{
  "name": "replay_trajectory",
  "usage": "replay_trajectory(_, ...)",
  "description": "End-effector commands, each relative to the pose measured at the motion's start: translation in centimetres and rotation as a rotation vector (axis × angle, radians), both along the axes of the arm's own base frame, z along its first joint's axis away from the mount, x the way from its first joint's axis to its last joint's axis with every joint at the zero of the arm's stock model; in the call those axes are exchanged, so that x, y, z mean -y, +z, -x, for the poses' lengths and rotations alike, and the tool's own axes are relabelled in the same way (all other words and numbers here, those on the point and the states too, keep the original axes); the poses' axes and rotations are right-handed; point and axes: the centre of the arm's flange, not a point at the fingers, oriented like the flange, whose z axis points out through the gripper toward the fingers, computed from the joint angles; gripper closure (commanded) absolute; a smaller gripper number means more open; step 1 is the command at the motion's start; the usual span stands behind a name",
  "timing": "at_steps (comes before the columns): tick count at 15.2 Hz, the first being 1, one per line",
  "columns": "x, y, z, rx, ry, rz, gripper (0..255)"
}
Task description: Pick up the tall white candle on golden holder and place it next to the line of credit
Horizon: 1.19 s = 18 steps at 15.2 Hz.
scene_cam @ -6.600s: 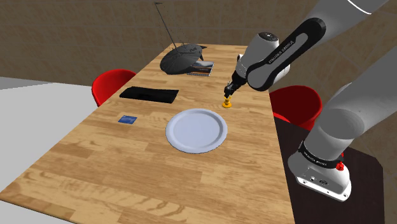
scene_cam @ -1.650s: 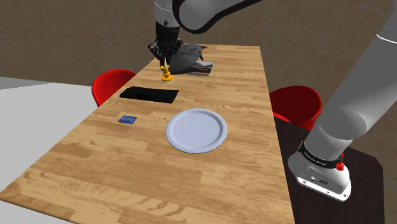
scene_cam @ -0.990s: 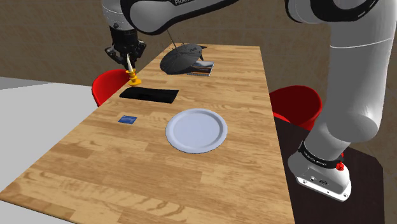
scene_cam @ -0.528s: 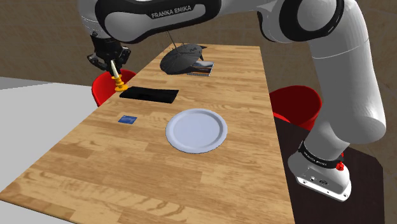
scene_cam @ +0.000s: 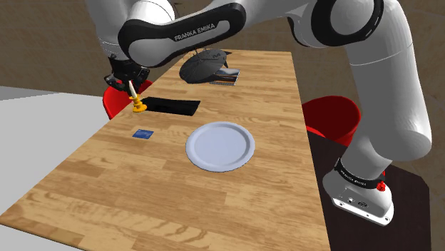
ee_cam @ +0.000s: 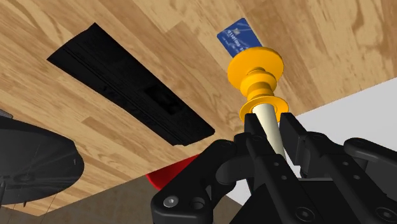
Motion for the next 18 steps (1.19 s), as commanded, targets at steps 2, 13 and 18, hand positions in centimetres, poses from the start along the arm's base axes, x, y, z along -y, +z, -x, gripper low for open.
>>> replay_trajectory(2, 0.0, -1.5, 0.0, 0.0, 0.0, 0.0, 255)
replay_trajectory(13, 0.0, -7.3, 0.0, 0.0, 0.0, 0.0, 255)
replay_trajectory(18, 0.0, -10.0, 0.0, 0.0, 0.0, 0.0, 255)
